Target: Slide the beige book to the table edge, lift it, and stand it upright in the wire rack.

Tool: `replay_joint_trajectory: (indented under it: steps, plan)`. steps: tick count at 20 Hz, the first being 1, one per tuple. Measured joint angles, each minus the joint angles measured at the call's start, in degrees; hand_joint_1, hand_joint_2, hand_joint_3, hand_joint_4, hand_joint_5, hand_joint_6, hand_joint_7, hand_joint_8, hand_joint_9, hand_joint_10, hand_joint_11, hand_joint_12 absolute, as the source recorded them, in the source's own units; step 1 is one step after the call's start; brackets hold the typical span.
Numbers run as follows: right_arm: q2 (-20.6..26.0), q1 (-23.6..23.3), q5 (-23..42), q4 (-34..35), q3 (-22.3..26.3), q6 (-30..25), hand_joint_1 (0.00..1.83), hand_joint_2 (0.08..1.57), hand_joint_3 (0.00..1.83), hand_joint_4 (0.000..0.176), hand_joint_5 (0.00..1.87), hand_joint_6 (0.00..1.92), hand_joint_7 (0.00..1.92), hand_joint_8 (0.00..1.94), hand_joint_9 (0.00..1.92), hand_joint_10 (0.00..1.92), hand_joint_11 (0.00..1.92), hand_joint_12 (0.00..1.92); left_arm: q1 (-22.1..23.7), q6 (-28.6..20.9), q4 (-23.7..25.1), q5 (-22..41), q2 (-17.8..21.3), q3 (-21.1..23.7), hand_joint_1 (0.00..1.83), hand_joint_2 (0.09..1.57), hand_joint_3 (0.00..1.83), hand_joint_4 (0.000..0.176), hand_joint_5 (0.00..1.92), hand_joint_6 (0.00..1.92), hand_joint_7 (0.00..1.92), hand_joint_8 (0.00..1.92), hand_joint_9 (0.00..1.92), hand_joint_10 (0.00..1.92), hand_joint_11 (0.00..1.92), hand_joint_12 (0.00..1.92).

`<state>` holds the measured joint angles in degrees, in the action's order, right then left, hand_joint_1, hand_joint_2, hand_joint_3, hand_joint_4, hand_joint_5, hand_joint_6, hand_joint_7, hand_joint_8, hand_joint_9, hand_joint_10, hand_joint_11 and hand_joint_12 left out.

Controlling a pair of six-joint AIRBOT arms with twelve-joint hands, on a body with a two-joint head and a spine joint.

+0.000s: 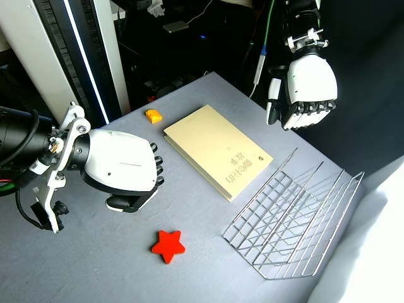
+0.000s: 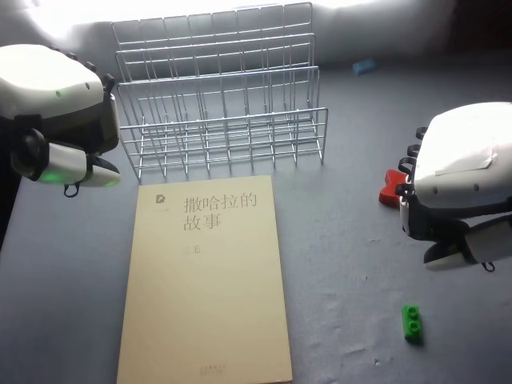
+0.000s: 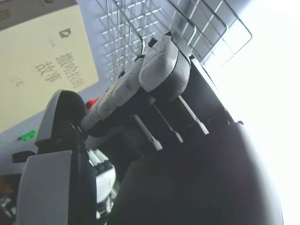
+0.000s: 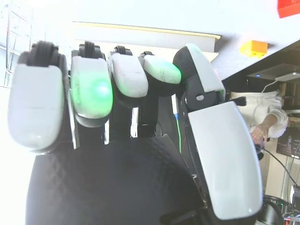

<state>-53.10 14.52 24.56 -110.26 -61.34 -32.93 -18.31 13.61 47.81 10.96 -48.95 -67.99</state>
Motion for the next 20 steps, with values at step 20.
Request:
replay_joint_trajectory:
  steps: [20]
  plan:
    - [-3.89,3.96,2.67,2.67,-1.25,-0.04,0.18,1.09,0.0,0.0,0.35,0.01,0.36,0.01,0.35,0.02,0.0,0.96,-1.64,-1.22,2.1,1.53,0.24,-1.9,0.17,1.18,0.0,0.0,0.33,0.01,0.34,0.01,0.34,0.01,0.0,0.74]
